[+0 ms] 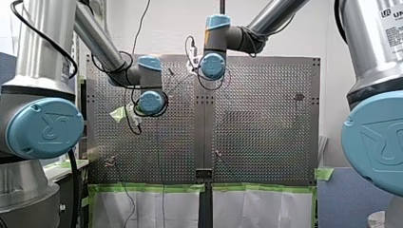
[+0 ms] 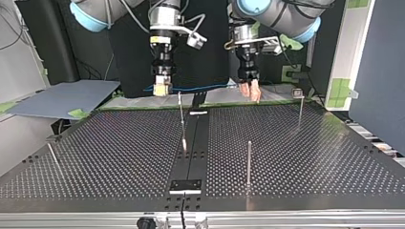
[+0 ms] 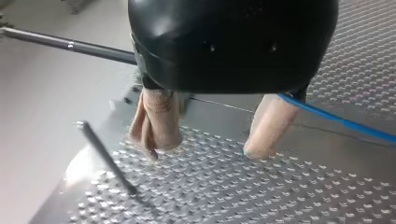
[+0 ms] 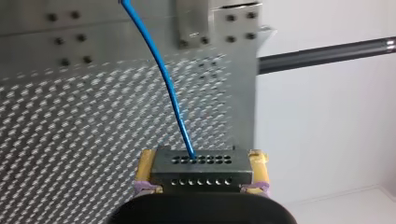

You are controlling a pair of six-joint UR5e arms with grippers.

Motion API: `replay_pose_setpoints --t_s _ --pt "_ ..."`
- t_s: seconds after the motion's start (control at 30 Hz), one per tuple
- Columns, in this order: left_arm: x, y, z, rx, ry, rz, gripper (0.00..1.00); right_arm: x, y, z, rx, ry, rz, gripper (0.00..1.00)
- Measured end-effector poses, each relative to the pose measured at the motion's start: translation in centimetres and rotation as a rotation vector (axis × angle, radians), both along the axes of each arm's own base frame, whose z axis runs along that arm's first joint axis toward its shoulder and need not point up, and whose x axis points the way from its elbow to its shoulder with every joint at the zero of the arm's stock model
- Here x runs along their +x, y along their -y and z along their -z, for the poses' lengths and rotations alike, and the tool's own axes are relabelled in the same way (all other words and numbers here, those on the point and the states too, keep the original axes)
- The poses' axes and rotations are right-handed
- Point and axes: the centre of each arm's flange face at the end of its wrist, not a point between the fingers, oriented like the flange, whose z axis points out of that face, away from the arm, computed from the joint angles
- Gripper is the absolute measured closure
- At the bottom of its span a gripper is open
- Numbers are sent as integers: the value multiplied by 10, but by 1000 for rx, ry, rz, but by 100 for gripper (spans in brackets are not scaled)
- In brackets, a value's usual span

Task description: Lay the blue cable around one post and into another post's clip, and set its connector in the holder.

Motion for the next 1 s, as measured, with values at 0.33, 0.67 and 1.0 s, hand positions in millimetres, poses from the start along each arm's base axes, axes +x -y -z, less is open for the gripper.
replay_pose_setpoints --t_s 0.33,0.67,1.0 --pt "13 -5 -62 -25 71 -31 0 -21 -7 -58 -27 18 -11 100" --pt "20 -22 -138 -28 147 -107 0 -27 1 -92 -29 -16 -14 100" --pt "29 -35 -189 -45 192 -105 0 -22 29 -98 1 -66 -6 97"
